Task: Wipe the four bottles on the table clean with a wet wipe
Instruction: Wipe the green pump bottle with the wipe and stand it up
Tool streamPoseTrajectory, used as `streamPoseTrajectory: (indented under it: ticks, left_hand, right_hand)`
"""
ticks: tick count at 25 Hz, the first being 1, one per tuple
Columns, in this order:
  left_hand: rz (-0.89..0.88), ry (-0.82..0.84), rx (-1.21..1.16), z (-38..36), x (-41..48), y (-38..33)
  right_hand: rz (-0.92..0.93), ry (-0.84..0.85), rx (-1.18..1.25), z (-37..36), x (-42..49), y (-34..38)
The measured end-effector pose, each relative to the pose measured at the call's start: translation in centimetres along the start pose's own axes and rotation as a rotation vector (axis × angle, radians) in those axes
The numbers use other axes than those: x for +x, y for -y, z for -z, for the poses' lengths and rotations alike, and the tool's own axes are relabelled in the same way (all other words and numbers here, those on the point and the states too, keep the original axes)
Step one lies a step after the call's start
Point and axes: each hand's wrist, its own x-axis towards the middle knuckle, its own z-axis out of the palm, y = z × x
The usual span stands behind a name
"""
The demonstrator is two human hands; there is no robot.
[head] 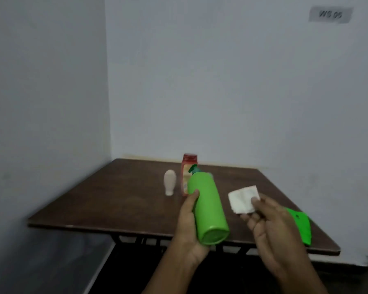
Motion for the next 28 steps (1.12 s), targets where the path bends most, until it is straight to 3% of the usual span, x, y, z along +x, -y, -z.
streamPoseTrajectory:
  ticks: [4,6,11,15,21,25,28]
  left_hand:
    - [0.068,0.037,-0.195,2.1,-4.4,-0.9]
    - [0.105,0.012,-0.263,2.6,-6.0,-1.3]
    - [0.106,0.025,-0.418,2.0,-8.3,-2.9]
    - [0.188,0.084,-0.483,1.8,-9.1,-4.0]
    - [0.105,0.029,-0.522,0.6,-10.2,-3.6]
    - [0.164,0.062,-0.543,0.3,-9.9,-3.0]
    - [0.131,0.063,-0.515,-0.5,-10.2,-2.8]
  right_hand:
    - [0.45,0.274,-0.889,-1.4,-4.2,0.4]
    - [0.529,0.516,-1.108,-1.4,-6.2,0.1]
    - [0.847,0.732,-1.163,-1.8,-8.1,-0.2]
    - [1.084,0.898,-1.345,-1.7,-7.9,-1.3]
    - [1.127,0.682,-1.347,-1.6,-7.7,-2.2]
    - [1.158,0.753,-1.296,-2.5,-8.8,-2.0]
    - [1.133,0.643,-1.307,-2.4,-8.3,-1.7]
